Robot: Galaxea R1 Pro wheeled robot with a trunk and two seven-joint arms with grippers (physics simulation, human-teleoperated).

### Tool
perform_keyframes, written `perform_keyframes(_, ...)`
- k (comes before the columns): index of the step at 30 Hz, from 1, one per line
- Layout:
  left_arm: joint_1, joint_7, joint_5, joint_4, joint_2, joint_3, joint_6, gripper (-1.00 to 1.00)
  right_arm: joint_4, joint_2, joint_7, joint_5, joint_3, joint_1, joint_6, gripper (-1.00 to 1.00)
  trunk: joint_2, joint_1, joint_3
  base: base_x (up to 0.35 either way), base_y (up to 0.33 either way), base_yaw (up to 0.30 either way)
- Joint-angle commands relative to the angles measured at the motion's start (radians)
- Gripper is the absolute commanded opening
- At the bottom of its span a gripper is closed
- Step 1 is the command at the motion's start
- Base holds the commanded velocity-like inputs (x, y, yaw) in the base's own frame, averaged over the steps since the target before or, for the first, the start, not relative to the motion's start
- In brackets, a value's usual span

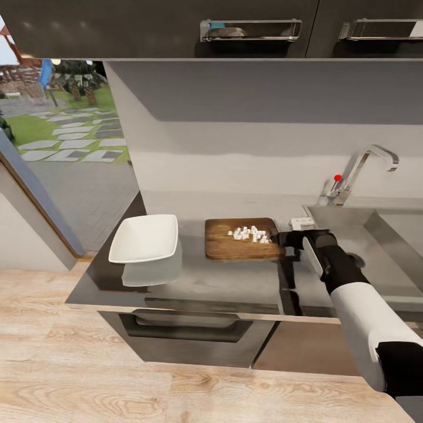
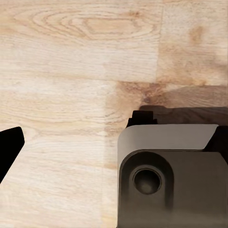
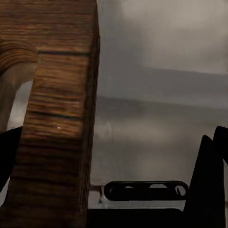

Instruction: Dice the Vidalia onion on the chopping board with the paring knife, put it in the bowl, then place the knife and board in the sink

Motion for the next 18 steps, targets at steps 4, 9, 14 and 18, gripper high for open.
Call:
perform_keyframes(4, -0.002, 0.001, 0.010, 0.005, -0.001, -0.009, -0.008, 1.00, 0.004, -0.001, 0.003, -0.008, 0.004, 0.000, 0.008, -1.00, -0.001, 0.000, -0.001, 0.000, 0.000, 0.000)
perform_keyframes(9, -0.002, 0.001, 0.011, 0.005, -0.001, -0.009, -0.008, 1.00, 0.004, -0.001, 0.003, -0.007, 0.004, 0.000, 0.008, -1.00, -0.001, 0.000, -0.001, 0.000, 0.000, 0.000)
perform_keyframes(14, -0.002, 0.001, 0.011, 0.005, 0.000, -0.009, -0.008, 1.00, 0.033, -0.001, 0.003, -0.068, 0.004, 0.000, 0.008, -1.00, -0.001, 0.000, -0.001, 0.000, 0.000, 0.000)
perform_keyframes(18, -0.002, 0.001, 0.011, 0.005, 0.000, -0.009, -0.008, 1.00, 0.033, -0.001, 0.003, -0.068, 0.004, 0.000, 0.007, -1.00, -0.001, 0.000, -0.001, 0.000, 0.000, 0.000)
